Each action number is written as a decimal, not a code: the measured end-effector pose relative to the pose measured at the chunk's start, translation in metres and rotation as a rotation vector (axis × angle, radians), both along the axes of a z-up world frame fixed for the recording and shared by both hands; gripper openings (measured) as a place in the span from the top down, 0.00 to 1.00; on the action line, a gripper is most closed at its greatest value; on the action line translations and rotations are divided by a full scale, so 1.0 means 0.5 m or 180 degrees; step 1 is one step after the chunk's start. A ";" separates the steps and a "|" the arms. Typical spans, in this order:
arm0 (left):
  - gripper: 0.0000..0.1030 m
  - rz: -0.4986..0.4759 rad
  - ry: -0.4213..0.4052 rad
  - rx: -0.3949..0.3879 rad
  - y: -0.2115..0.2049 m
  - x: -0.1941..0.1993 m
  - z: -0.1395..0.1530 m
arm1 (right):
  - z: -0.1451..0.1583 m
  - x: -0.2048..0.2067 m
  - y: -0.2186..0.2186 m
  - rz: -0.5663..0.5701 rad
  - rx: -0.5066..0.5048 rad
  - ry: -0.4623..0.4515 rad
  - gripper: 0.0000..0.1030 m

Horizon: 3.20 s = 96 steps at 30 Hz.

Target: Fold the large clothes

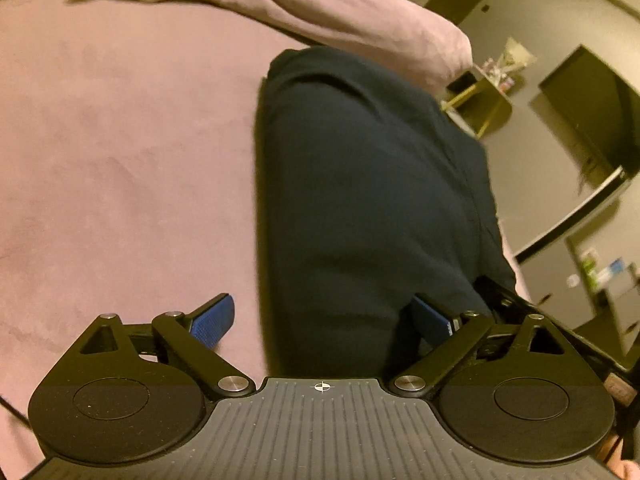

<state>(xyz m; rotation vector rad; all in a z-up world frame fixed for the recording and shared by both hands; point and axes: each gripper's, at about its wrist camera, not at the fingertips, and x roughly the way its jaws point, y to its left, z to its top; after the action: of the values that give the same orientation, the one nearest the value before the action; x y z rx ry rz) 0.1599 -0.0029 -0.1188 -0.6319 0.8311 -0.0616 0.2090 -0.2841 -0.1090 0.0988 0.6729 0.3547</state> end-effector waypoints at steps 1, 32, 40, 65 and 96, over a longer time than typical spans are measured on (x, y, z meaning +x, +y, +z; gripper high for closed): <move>0.05 0.0009 -0.0002 -0.0058 0.011 0.001 -0.002 | 0.006 0.008 -0.013 -0.0015 0.0030 0.0014 0.03; 0.16 -0.0080 -0.0013 -0.0936 0.066 0.209 -0.089 | -0.136 0.285 -0.144 0.0362 0.1862 0.1484 0.22; 0.39 -0.0115 -0.0230 -0.0668 0.064 0.192 -0.023 | -0.071 0.264 -0.099 0.0491 0.1568 0.1134 0.52; 0.31 0.0258 -0.0338 0.0297 0.186 -0.058 0.055 | 0.081 0.045 0.164 0.1001 0.0840 0.0291 0.58; 0.14 0.0276 0.0179 0.1076 0.089 -0.062 0.016 | -0.011 -0.015 0.304 0.0648 -0.0550 0.0776 0.78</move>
<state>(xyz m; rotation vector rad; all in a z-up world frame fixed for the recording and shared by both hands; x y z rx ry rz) 0.1288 0.0418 -0.1108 -0.3511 0.8437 0.1733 0.2017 -0.1319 -0.1143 -0.0936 0.9554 0.4830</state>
